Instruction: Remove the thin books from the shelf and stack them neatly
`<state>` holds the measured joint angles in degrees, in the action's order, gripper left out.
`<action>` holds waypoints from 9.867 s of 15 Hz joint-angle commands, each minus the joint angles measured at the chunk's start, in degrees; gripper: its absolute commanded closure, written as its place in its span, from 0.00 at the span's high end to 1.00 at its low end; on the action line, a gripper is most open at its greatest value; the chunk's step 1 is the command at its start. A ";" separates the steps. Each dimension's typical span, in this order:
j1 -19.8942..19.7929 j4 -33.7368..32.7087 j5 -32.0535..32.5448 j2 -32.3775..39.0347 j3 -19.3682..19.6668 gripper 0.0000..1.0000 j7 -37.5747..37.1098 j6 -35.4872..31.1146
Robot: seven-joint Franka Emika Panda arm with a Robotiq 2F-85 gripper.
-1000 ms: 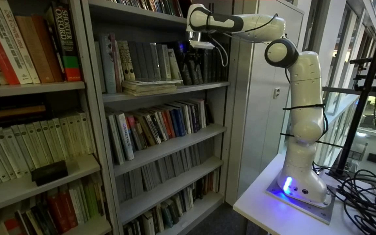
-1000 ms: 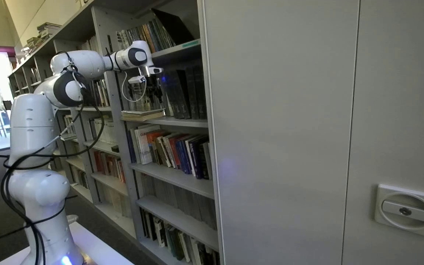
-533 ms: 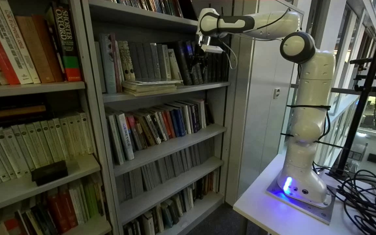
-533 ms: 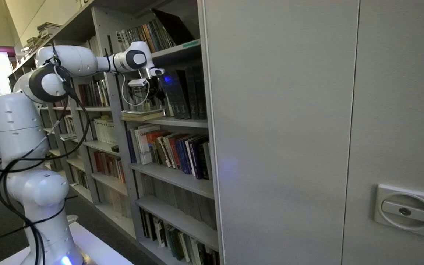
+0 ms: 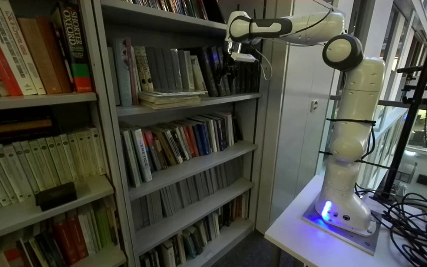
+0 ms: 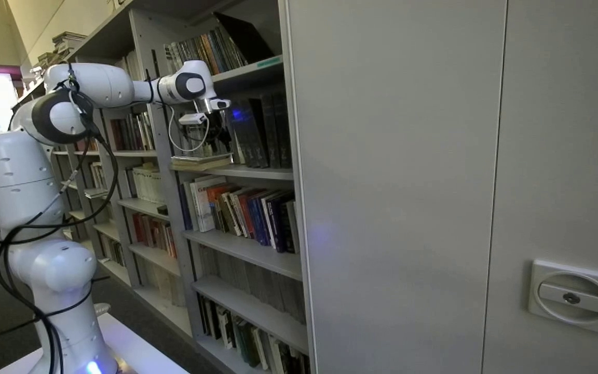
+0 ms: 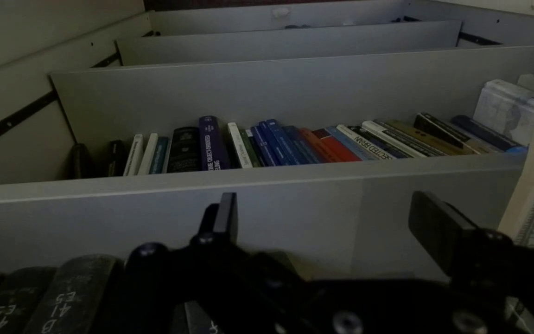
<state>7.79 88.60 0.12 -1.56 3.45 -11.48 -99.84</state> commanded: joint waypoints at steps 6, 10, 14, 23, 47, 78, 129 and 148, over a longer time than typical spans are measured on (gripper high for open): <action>-2.30 14.00 -4.89 -10.61 -2.85 1.00 7.94 -16.53; -2.32 23.40 -5.89 -16.53 -2.51 1.00 11.85 -28.11; -3.28 31.19 -4.28 -18.64 -2.83 1.00 9.94 -34.64; -3.79 31.87 -3.82 -14.40 -4.37 0.48 6.31 -38.12; -2.28 28.09 -1.35 -14.06 -11.96 0.00 3.20 -35.72; -3.30 21.99 7.06 -10.46 -13.23 0.00 1.89 -32.94; 2.83 38.35 3.00 -29.16 -13.07 0.00 12.32 -15.17; 5.43 33.35 8.87 -16.41 -21.11 0.27 11.10 -29.65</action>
<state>12.67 122.16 8.72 -18.11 -18.10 -0.17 -129.69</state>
